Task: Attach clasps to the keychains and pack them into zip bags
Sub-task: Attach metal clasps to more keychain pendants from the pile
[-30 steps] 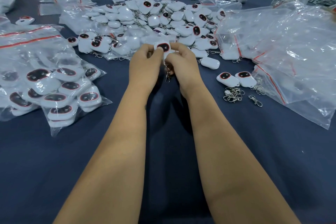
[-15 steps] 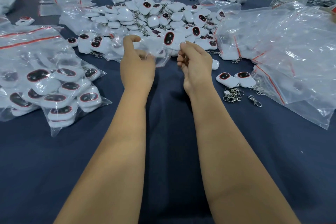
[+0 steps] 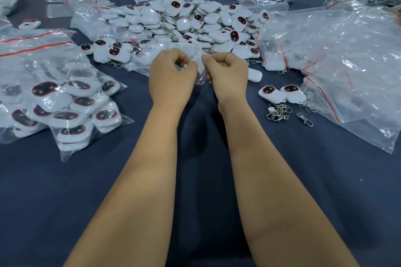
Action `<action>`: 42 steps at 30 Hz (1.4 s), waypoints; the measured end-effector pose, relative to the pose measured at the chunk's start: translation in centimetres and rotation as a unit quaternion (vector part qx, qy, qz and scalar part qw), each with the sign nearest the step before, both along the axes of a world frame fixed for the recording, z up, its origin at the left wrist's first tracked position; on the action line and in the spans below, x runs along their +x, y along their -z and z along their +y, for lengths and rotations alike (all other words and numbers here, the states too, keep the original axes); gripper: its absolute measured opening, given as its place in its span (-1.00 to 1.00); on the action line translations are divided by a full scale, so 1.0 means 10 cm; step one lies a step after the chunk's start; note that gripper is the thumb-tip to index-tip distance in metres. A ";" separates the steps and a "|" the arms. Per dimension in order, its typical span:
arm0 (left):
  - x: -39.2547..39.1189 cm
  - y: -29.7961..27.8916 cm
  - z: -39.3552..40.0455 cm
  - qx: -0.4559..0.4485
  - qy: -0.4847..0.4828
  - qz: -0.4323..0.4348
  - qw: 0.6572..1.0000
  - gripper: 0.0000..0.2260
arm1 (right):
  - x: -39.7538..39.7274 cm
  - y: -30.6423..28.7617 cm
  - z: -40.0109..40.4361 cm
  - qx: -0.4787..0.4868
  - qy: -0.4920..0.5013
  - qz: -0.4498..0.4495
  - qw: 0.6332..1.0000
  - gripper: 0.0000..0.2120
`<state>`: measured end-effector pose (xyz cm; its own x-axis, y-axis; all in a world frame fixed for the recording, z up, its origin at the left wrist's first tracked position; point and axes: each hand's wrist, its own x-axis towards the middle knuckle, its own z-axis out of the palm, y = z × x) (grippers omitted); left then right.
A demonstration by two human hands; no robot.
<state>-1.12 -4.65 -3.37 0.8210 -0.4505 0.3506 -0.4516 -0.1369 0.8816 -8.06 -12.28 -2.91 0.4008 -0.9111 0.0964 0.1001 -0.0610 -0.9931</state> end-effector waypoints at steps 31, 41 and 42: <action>-0.05 0.08 -0.09 0.054 0.150 0.003 0.987 -0.73 | -0.09 0.06 -0.11 -0.108 0.125 0.229 0.959 -0.63; 0.08 0.02 -0.02 0.002 -0.091 0.073 0.993 -0.91 | -0.11 0.01 -0.12 -0.257 0.140 0.354 0.888 -0.50; 0.10 -0.01 0.00 -0.067 -0.109 0.125 0.984 -0.88 | -0.13 0.02 -0.13 -0.253 0.159 0.390 0.871 -0.50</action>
